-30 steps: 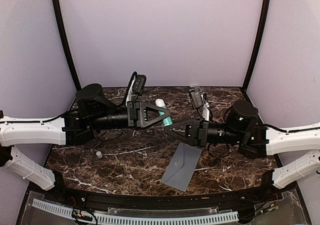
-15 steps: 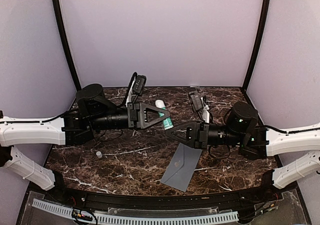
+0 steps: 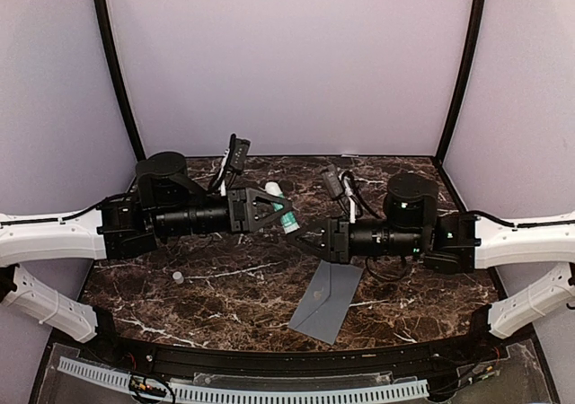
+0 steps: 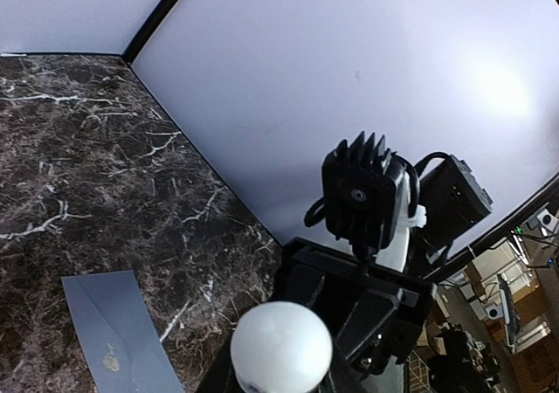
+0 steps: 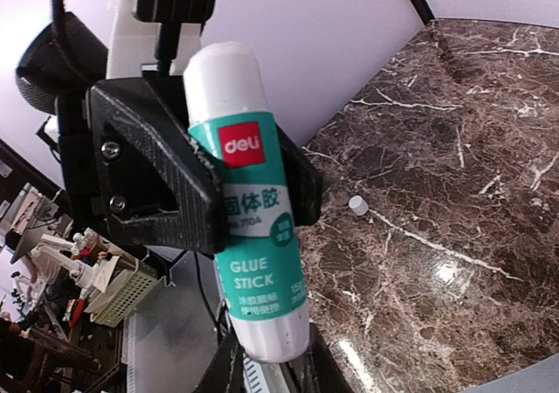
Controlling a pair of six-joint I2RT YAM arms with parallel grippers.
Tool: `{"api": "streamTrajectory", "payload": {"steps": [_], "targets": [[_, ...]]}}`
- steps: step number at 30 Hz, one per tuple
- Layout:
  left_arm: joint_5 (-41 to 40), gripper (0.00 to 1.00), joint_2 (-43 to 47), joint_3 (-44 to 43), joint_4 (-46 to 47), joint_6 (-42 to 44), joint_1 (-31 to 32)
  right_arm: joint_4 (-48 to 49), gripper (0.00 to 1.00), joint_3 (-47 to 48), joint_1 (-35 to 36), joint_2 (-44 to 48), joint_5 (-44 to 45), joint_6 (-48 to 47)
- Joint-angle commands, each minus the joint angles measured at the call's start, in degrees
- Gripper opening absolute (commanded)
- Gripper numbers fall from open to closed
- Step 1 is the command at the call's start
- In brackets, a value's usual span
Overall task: Place the letter into the envelope and seal it
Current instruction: Screw the solid glue.
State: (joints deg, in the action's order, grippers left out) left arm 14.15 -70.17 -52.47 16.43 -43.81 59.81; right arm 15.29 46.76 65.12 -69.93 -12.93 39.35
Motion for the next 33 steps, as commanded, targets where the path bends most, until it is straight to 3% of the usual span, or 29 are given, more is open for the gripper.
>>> {"api": "streamTrajectory", "payload": {"steps": [1,7,13,17,26,31,33], "targets": [[-3.24,0.04,1.28,-0.05,-6.15,1.75,0.49,-10.52,0.00,8.66,1.34,-4.98,11.95,-4.67],[-5.46,0.04,0.91,0.69,-6.89,-0.10,0.53,-19.31,0.01,16.69,3.69,-11.65,22.74,-4.92],[-9.42,0.04,2.26,0.59,-10.34,-0.32,0.33,-13.02,0.12,14.25,4.09,-10.53,17.56,-4.92],[-9.25,0.04,4.82,1.13,-9.79,-0.61,-0.76,-7.26,0.29,8.37,3.88,-5.86,13.44,-4.10],[6.35,0.04,5.76,2.40,0.63,0.03,-1.80,12.01,0.71,-3.93,-0.42,1.85,-6.96,0.78],[16.64,0.04,5.86,3.31,7.51,-0.03,-1.80,20.35,0.75,-3.77,-1.32,0.61,-15.99,4.31],[19.86,0.04,5.70,3.41,10.40,-0.07,-1.80,22.18,0.69,-2.88,-1.23,-0.61,-18.22,5.64]]}}
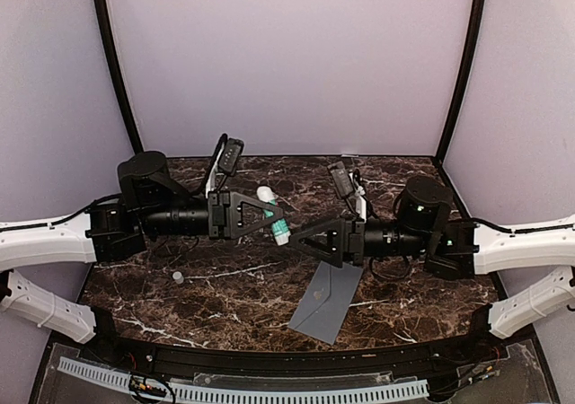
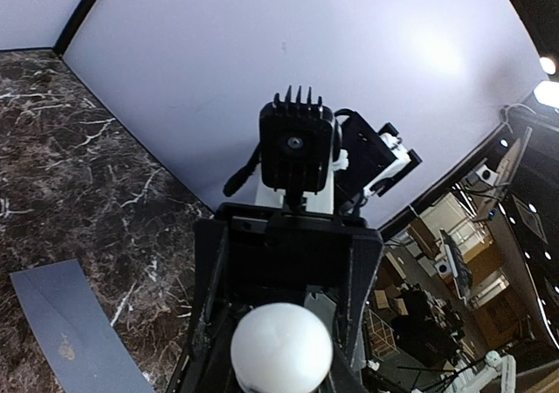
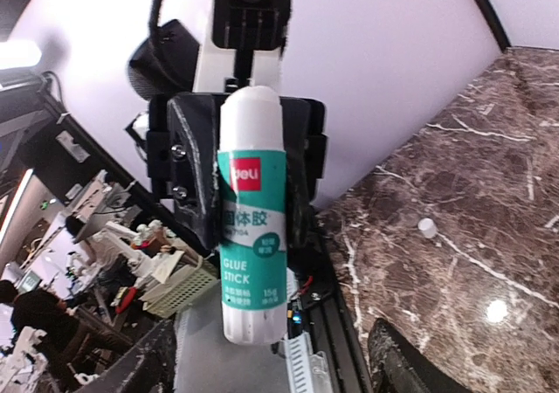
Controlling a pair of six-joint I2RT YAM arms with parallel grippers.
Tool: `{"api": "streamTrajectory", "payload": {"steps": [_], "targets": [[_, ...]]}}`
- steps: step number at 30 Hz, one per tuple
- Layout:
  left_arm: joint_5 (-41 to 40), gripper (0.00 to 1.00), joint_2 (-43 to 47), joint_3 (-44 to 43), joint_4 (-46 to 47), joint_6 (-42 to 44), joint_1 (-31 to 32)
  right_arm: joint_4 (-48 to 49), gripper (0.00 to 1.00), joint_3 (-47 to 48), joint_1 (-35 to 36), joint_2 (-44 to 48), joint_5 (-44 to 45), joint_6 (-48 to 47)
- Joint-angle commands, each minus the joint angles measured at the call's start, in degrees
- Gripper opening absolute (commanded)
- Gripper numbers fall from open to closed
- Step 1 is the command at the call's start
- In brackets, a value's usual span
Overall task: Place the letter into the envelope and seal it
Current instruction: Screw the solid glue.
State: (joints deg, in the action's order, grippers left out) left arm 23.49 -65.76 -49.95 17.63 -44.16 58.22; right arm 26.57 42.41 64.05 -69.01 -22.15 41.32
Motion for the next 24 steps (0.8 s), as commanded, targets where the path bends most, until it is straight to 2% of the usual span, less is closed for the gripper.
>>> {"api": "streamTrajectory", "payload": {"steps": [1,8,15,24], "targets": [[11.28,0.04,1.21,0.90,9.63,0.29,-0.21,11.94,0.63,1.86,-0.13,-2.12,-10.20,4.21],[12.52,0.04,1.31,1.14,11.01,0.08,-0.18,15.03,0.44,4.05,1.50,-4.76,-13.43,5.66],[13.14,0.04,0.72,1.04,11.88,-0.26,-0.15,22.48,0.26,2.63,2.00,-6.69,-14.70,10.17],[12.87,0.03,0.07,0.71,10.89,0.21,-0.19,22.83,0.10,2.58,2.10,-7.97,-14.06,11.62]]}}
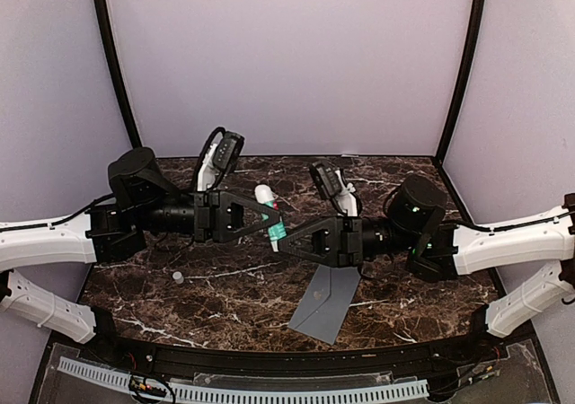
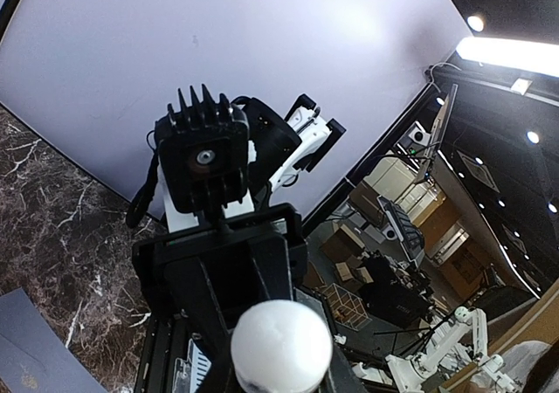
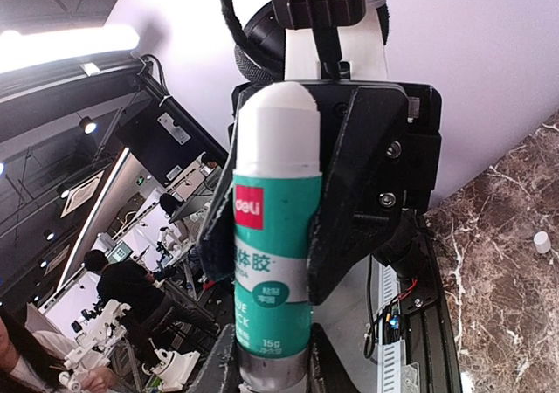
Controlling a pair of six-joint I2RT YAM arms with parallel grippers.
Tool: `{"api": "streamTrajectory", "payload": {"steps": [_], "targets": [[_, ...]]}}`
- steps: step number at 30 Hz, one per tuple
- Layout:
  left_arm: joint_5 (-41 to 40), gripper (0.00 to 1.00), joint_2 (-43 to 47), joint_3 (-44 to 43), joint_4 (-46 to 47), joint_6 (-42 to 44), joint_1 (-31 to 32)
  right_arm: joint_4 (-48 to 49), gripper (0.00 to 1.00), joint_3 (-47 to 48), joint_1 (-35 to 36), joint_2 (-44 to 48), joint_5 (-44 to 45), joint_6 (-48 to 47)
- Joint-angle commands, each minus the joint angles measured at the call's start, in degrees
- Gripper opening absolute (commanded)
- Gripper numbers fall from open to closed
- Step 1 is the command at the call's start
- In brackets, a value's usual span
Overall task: Place the letter into the envelope and seal it
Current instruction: Screw the solid glue.
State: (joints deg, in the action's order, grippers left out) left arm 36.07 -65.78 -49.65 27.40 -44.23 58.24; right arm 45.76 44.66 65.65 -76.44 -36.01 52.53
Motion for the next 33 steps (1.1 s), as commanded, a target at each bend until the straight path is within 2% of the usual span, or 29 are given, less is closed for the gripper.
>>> {"api": "streamTrajectory", "payload": {"steps": [1,6,12,16,22,27,33], "targets": [[0.30,0.03,0.05,0.33,0.87,0.41,-0.23,3.64,0.09,0.07,0.41,-0.50,0.05,0.48],[-2.84,0.02,0.78,0.03,-3.39,3.03,-0.22,1.38,0.06,-0.63,0.44,0.63,2.86,-0.45],[-9.75,0.00,1.55,-1.54,-12.86,7.06,-0.22,-11.38,0.04,1.16,0.44,3.29,11.66,-6.60],[-13.51,0.01,1.53,-1.57,-15.85,7.48,-0.15,-22.01,0.04,5.25,0.48,2.99,18.38,-10.66],[-18.73,0.00,0.62,-1.63,-18.61,6.41,-0.14,-35.79,0.03,14.00,1.22,-1.63,27.64,-15.84],[-22.15,0.00,-0.29,-1.34,-19.50,4.56,-0.14,-47.77,0.01,22.24,2.92,-7.44,38.99,-17.25],[-24.62,0.00,-1.52,-1.42,-21.51,3.16,-0.09,-54.10,0.01,28.65,4.50,-12.31,47.33,-17.06]]}}
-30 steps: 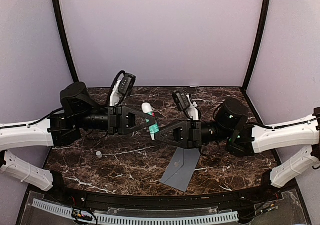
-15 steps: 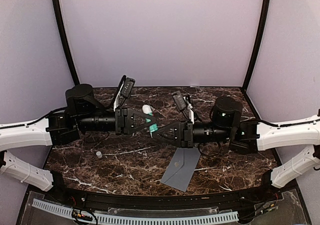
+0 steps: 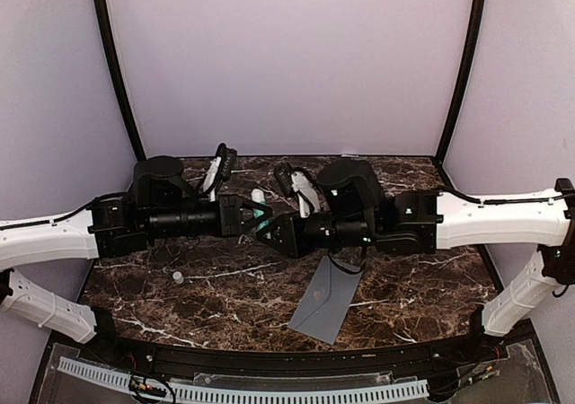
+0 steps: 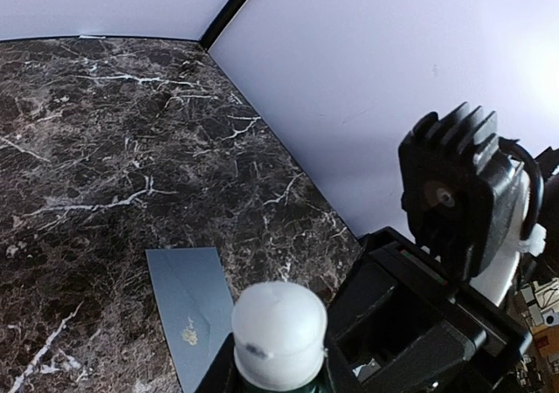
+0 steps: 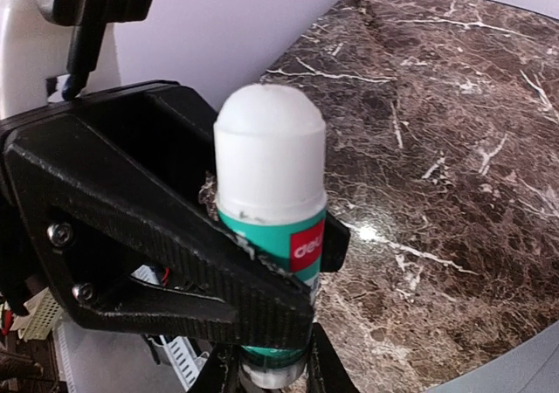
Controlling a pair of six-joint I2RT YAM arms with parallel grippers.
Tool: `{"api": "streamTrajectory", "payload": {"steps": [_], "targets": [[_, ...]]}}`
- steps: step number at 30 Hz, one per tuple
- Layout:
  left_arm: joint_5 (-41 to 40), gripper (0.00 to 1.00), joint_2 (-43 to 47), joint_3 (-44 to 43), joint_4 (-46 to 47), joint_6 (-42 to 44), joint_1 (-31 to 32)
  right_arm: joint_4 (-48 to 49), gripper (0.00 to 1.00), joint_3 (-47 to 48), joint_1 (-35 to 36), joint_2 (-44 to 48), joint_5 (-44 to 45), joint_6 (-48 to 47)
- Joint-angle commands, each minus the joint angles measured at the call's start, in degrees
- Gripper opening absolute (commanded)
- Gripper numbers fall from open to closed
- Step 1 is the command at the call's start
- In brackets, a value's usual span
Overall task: Place the letter into the envelope and seal it
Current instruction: Screw the solid glue.
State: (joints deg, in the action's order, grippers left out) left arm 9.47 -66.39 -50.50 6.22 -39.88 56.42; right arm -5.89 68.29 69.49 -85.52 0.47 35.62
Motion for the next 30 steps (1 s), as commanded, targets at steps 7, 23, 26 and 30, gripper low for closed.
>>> {"api": "streamTrajectory", "payload": {"steps": [7,23,26,30], "targets": [[-1.33,0.00,-1.20,0.32,-1.57,-3.84,1.73,-9.08,0.01,10.28,2.34,-6.84,18.68,0.95],[5.92,0.00,3.81,2.13,11.42,-9.42,1.11,17.67,0.61,-13.66,0.44,12.63,-8.76,4.16],[10.40,0.00,4.95,3.14,14.95,-8.72,1.07,26.42,0.71,-20.03,-0.86,17.03,-13.53,7.12],[16.55,0.00,5.81,5.04,20.91,-7.36,1.06,33.98,0.73,-23.52,-1.40,18.50,-16.81,9.36]]}}
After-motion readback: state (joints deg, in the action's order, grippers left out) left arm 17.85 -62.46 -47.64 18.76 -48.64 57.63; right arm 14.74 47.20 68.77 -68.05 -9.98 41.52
